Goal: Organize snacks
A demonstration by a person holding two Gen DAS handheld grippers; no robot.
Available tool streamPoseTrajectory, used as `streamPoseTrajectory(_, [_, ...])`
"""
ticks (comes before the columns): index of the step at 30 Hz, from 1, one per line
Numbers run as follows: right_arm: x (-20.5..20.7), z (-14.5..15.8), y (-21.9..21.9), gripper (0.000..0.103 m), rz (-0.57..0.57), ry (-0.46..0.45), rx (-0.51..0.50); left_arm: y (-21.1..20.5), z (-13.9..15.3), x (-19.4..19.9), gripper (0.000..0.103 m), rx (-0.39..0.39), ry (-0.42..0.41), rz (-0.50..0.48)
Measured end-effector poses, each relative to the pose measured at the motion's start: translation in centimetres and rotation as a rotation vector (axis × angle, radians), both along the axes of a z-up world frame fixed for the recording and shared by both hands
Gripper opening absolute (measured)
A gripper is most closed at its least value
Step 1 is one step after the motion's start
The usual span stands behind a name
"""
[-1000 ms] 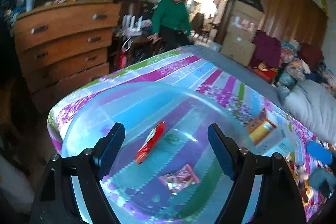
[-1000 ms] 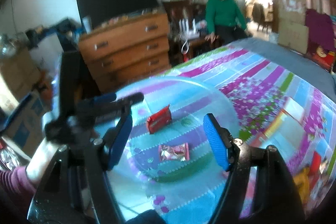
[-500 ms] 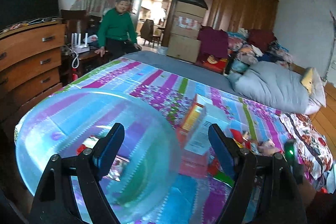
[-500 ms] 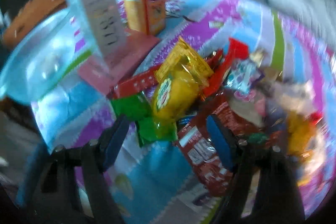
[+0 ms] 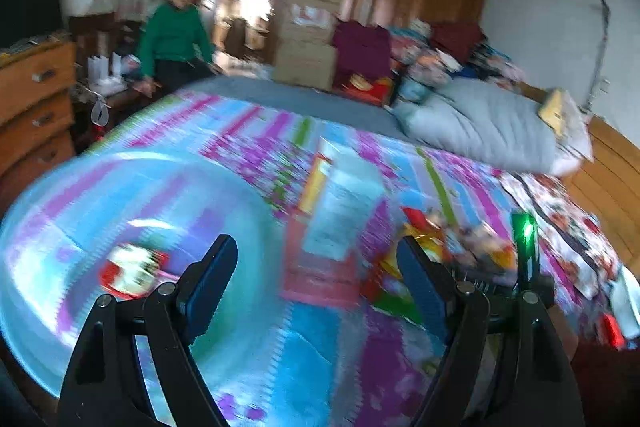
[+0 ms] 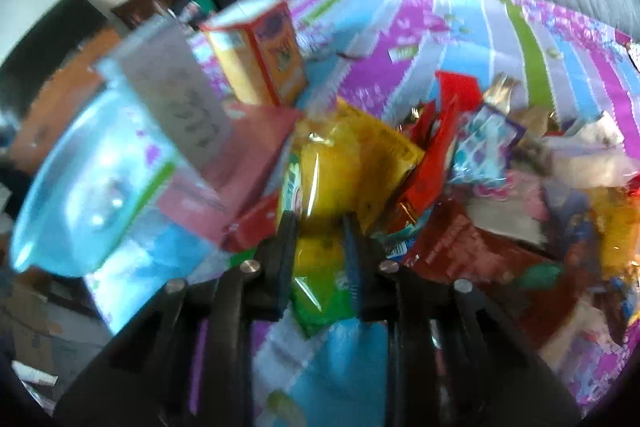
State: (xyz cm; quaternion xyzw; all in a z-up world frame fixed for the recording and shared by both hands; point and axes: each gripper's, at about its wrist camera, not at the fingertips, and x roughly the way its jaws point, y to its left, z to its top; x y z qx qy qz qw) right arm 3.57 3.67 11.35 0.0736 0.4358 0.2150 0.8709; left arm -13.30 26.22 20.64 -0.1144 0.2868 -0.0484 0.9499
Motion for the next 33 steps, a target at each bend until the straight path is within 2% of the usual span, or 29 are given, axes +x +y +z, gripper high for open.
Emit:
streamPoseTrajectory(3, [-2.0, 1.0, -1.3, 0.012, 0.005, -0.013, 0.046, -2.2, -2.4, 1.1, 0.083, -0.067, 0.071, -0.108])
streamPoseTrajectory(4, [-2.3, 0.9, -1.6, 0.012, 0.004, -0.006, 0.054, -3.3, -3.5, 1.8, 0.083, -0.080, 0.095, -0.143])
streamPoseTrajectory(6, [-3.1, -0.2, -1.9, 0.012, 0.018, 0.033, 0.042, -5.5, -5.8, 3.4, 0.083, -0.095, 0.132, -0.215])
streamPoseTrajectory(9, [-3.6, -2.8, -2.0, 0.015, 0.037, 0.092, -0.028, -7.8, -9.4, 5.8, 0.078, -0.095, 0.218, -0.259])
streamPoseTrajectory(11, [-4.3, -3.8, -2.5, 0.015, 0.045, 0.125, -0.021, -9.2, -11.7, 7.2, 0.078, -0.093, 0.275, -0.276])
streamPoseTrajectory(13, [-5.0, -4.2, -2.6, 0.029, 0.054, 0.133, -0.022, -10.2, -13.0, 8.1, 0.078, -0.093, 0.285, -0.294])
streamPoseTrajectory(14, [-5.4, -4.3, -2.7, 0.047, 0.060, 0.136, -0.007, -10.9, -13.5, 8.6, 0.078, -0.083, 0.288, -0.302])
streamPoseTrajectory(15, [-5.6, -4.3, -2.6, 0.053, 0.063, 0.138, 0.001, -11.5, -14.0, 9.2, 0.078, -0.073, 0.295, -0.308])
streamPoseTrajectory(17, [-5.7, -4.8, -2.5, 0.054, 0.058, 0.153, 0.008, -12.5, -15.1, 10.5, 0.078, -0.050, 0.309, -0.316])
streamPoseTrajectory(19, [-5.5, -5.3, -2.4, 0.061, 0.040, 0.163, 0.010, -13.4, -16.2, 11.7, 0.078, 0.013, 0.326, -0.295])
streamPoseTrajectory(21, [-5.2, -6.0, -2.1, 0.070, 0.023, 0.180, 0.005, -13.7, -17.1, 12.3, 0.078, 0.030, 0.344, -0.286])
streamPoseTrajectory(23, [-4.7, -6.6, -1.7, 0.070, 0.025, 0.194, 0.009, -13.7, -17.7, 12.7, 0.076, 0.034, 0.361, -0.282])
streamPoseTrajectory(24, [-4.5, -6.8, -1.2, 0.069, 0.035, 0.192, 0.007, -13.8, -18.0, 12.8, 0.067, 0.037, 0.374, -0.286])
streamPoseTrajectory(27, [-4.0, -7.7, 0.0, 0.063, 0.063, 0.206, -0.021, -13.6, -18.4, 12.8, 0.055, 0.049, 0.384, -0.287])
streamPoseTrajectory(30, [-3.9, -8.4, 0.8, 0.063, 0.080, 0.212, -0.044, -13.5, -18.4, 12.7, 0.055, 0.043, 0.374, -0.275])
streamPoseTrajectory(33, [-3.9, -8.3, 0.5, 0.056, 0.078, 0.217, -0.028, -13.9, -18.3, 12.8, 0.059, 0.054, 0.348, -0.278])
